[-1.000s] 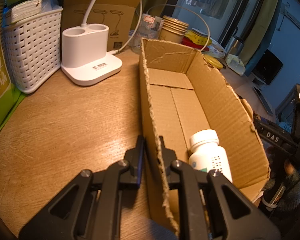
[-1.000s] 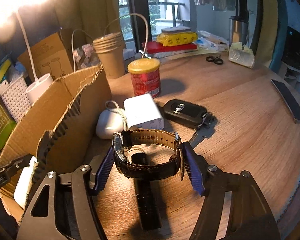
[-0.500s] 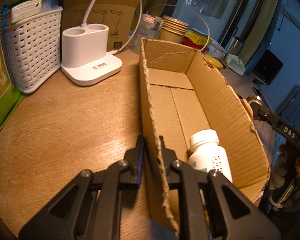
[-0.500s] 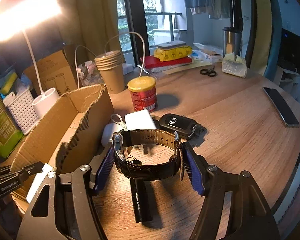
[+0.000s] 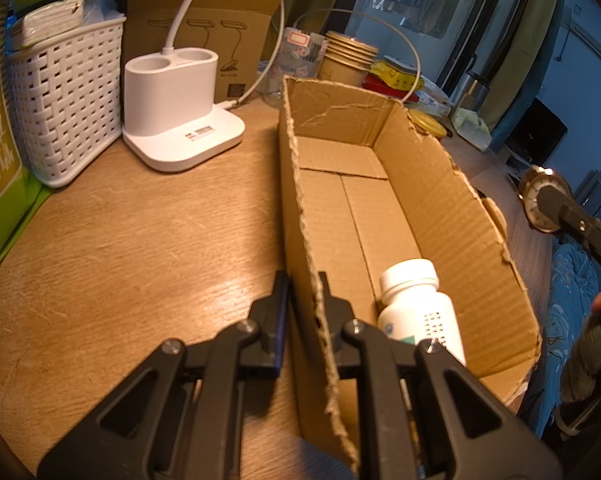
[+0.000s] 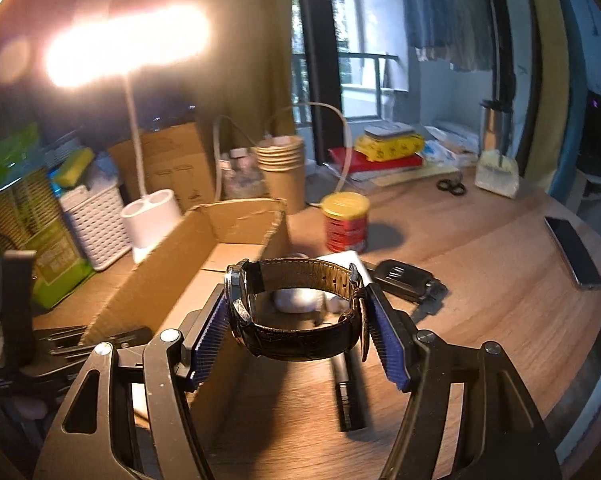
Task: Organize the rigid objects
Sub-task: 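Lift the wristwatch with the right gripper and lower it into the box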
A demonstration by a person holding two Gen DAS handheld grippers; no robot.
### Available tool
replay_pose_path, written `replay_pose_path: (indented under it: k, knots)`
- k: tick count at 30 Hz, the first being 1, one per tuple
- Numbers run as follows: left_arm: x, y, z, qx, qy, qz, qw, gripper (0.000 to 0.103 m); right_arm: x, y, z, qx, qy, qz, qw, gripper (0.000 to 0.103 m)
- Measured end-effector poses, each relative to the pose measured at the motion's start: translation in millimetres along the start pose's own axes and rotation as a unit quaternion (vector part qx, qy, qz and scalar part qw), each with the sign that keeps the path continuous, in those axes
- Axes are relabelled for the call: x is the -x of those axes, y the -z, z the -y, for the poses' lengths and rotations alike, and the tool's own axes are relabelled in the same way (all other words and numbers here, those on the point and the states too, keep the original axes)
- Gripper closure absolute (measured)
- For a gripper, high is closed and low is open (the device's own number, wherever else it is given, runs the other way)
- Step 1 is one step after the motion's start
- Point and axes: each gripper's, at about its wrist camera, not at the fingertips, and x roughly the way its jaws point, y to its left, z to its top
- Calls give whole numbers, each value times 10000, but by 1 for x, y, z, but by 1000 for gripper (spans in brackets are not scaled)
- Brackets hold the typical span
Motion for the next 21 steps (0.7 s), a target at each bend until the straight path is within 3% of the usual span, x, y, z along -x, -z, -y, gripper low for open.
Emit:
replay_pose_path:
  k: [16, 21]
  knots:
    - [0, 0, 0, -1, -1, 1, 10000, 91, -4, 8, -56, 601, -491, -93, 9969, 33]
    - [0, 0, 0, -1, -1, 0, 10000, 91, -11, 15, -67, 890, -362, -181, 9952, 33]
